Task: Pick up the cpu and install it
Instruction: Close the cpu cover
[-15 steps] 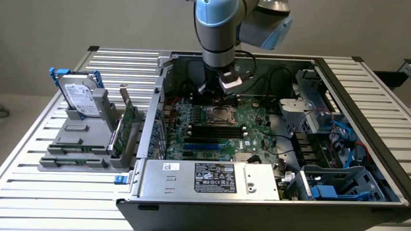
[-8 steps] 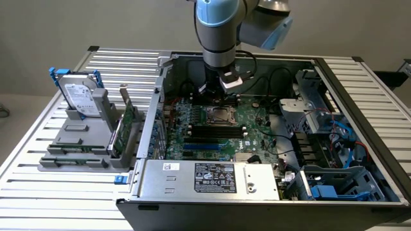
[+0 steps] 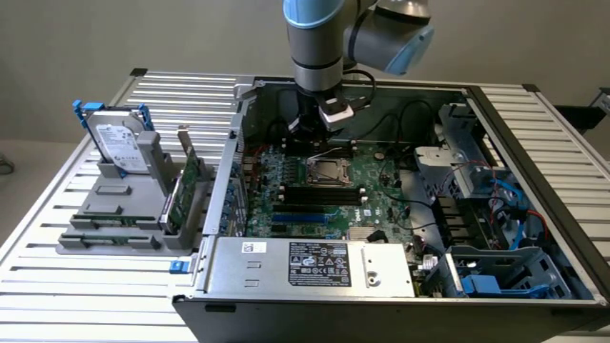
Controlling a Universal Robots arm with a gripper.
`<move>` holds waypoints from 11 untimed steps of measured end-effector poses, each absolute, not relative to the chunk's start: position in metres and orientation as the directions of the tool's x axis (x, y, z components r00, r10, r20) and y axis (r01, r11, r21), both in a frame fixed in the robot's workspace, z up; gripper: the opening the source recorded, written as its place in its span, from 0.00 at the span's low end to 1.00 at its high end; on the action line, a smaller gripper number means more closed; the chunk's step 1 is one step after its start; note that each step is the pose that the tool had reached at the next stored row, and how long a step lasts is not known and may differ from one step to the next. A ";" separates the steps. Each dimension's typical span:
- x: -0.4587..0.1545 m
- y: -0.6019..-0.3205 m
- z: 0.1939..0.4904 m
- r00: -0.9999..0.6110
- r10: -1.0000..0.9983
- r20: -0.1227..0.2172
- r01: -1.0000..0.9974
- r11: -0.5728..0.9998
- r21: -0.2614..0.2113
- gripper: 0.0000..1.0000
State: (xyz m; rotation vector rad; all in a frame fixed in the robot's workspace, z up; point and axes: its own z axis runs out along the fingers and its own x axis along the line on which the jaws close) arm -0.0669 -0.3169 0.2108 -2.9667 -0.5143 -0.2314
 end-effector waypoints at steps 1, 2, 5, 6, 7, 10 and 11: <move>-0.067 -0.317 0.211 0.930 0.324 0.171 0.343 -0.935 -0.093 0.11; -0.067 -0.317 0.211 0.930 0.325 0.171 0.343 -0.935 -0.093 0.11; -0.067 -0.317 0.211 0.930 0.325 0.171 0.344 -0.934 -0.093 0.11; -0.067 -0.317 0.211 0.930 0.325 0.171 0.344 -0.934 -0.093 0.11; -0.067 -0.317 0.211 0.930 0.325 0.171 0.344 -0.934 -0.093 0.11; -0.067 -0.317 0.211 0.930 0.325 0.171 0.344 -0.934 -0.093 0.11; -0.067 -0.317 0.212 0.930 0.325 0.170 0.344 -0.934 -0.093 0.11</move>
